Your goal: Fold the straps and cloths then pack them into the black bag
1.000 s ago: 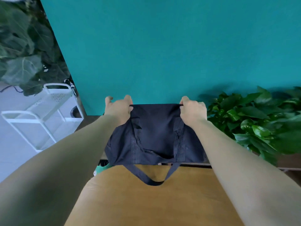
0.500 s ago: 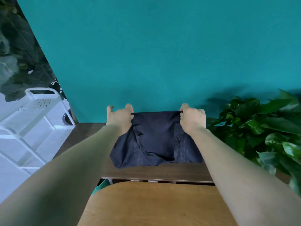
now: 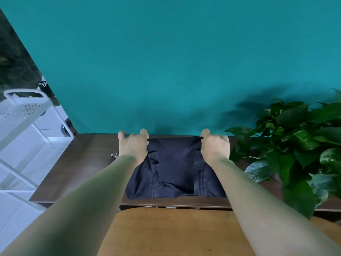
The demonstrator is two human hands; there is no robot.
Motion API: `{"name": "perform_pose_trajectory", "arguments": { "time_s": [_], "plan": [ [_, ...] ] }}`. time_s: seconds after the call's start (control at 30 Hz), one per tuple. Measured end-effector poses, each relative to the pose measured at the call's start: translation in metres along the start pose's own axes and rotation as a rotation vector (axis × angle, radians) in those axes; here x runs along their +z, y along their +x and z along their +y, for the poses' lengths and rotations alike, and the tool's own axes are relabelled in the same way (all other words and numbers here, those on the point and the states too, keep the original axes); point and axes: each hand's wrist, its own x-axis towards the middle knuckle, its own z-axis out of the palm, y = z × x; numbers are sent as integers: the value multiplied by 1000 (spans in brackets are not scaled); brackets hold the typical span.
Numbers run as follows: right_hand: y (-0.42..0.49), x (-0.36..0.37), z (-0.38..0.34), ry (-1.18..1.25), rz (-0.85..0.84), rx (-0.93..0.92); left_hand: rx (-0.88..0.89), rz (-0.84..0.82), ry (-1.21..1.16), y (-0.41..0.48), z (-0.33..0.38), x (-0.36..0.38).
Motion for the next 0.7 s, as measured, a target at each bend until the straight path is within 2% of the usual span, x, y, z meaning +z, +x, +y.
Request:
{"name": "perform_pose_trajectory", "arguments": {
  "time_s": [0.37, 0.47, 0.6, 0.7],
  "plan": [
    [-8, 23, 3, 6, -53, 49, 27, -3, 40, 2, 5, 29],
    [-12, 16, 3, 10, -137, 21, 52, -89, 16, -3, 7, 22],
    [-21, 1, -3, 2, -333, -71, 98, -288, 111, -13, 15, 9],
    [-33, -17, -9, -9, -394, -101, 119, -381, 111, -26, 27, -8]
  ]
}}
